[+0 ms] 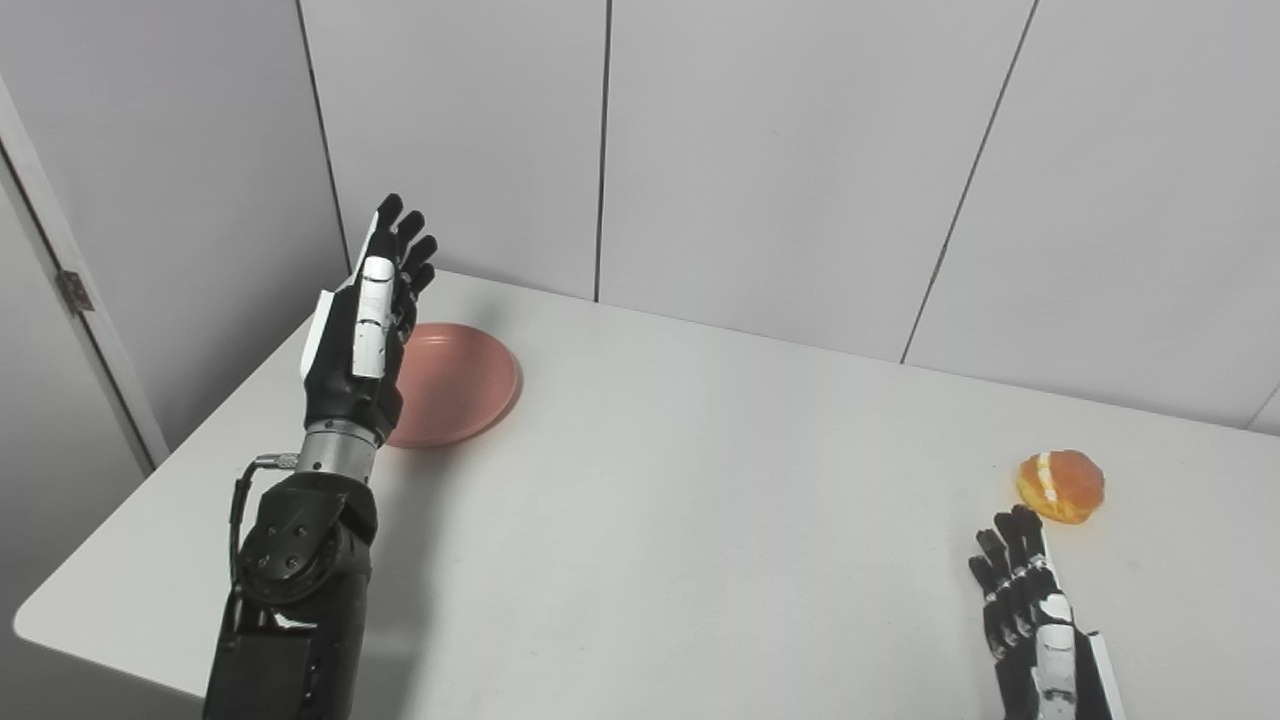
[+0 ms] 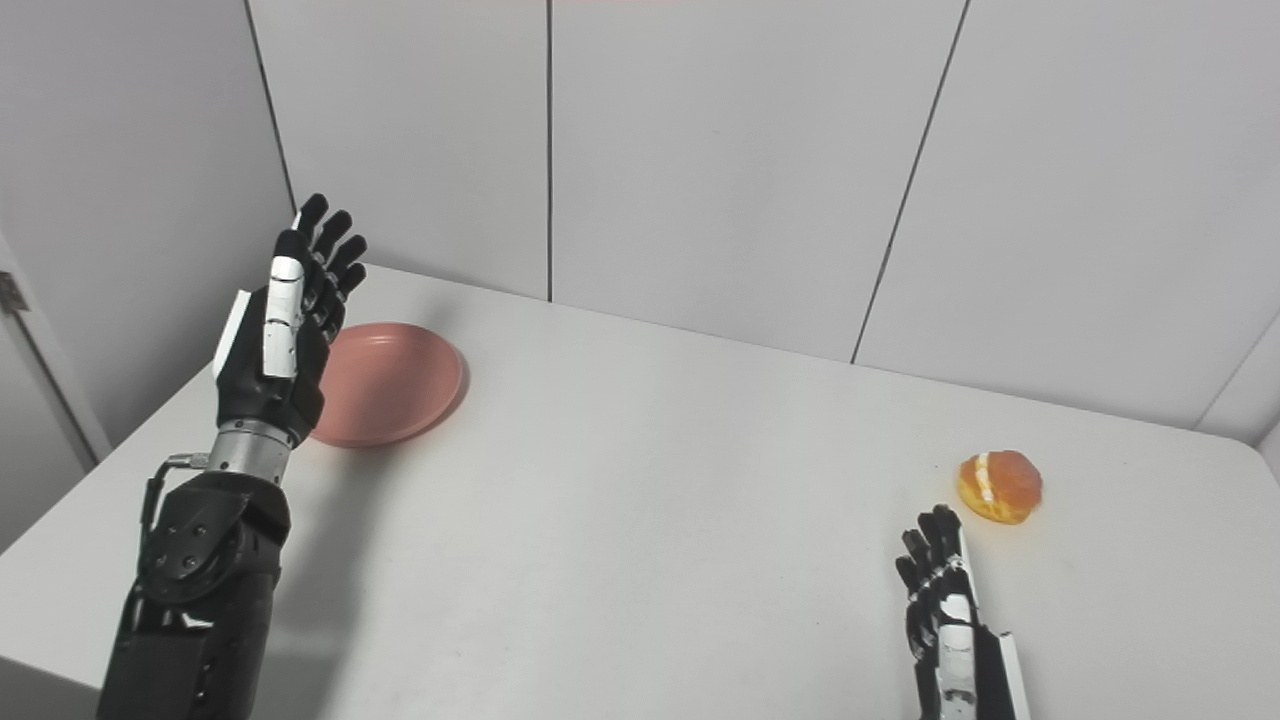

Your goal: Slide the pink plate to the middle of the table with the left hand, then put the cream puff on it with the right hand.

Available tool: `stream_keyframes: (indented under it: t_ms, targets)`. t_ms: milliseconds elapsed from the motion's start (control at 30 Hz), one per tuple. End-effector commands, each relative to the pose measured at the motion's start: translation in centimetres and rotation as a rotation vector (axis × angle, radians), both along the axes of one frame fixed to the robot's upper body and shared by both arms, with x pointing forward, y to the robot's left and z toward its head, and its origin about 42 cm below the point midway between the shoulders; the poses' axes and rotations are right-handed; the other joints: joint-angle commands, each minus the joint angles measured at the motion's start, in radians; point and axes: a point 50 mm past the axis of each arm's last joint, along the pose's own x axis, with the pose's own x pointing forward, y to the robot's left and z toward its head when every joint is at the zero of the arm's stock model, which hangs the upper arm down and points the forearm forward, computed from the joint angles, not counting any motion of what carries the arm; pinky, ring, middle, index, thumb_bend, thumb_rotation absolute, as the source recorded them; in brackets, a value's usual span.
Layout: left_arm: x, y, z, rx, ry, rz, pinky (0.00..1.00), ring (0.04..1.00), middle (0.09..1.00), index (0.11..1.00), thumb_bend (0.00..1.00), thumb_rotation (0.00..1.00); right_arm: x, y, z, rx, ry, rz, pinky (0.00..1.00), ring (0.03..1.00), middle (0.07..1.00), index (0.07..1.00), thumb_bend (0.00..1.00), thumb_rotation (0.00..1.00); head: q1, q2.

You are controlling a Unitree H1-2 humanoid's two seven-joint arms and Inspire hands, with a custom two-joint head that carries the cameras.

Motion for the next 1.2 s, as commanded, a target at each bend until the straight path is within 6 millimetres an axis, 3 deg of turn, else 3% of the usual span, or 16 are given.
stream_keyframes:
  t_ms: [0,233,700,1167]
  targets:
    - [0.7,1.1,2.9,0.04,-0.104,0.024,0.98,0.966,0.975,0.967,0.62,1.0,-0.1,-1.9,-3.0,-0.036,0.121,-0.014,1.0,0.992,1.0,1.0,0.53,1.0,0.001,0.0]
    - [1.0,4.9,3.5,0.051,-0.111,0.111,0.98,0.972,0.977,0.972,0.61,1.0,0.0,-2.1,-3.1,-0.043,0.119,-0.015,1.0,0.989,1.0,1.0,0.53,1.0,0.007,0.0]
    - [1.4,9.1,2.6,-0.008,-0.077,0.236,0.94,0.933,0.933,0.921,0.63,1.0,-0.1,-2.3,-3.0,-0.043,0.12,-0.013,1.0,0.989,1.0,1.0,0.52,1.0,0.016,0.0]
    - [1.8,11.3,0.7,-0.192,-0.036,0.232,0.94,0.917,0.915,0.895,0.6,0.97,-0.3,-2.5,-3.0,-0.047,0.119,-0.013,1.0,0.993,1.0,1.0,0.54,1.0,0.018,0.006]
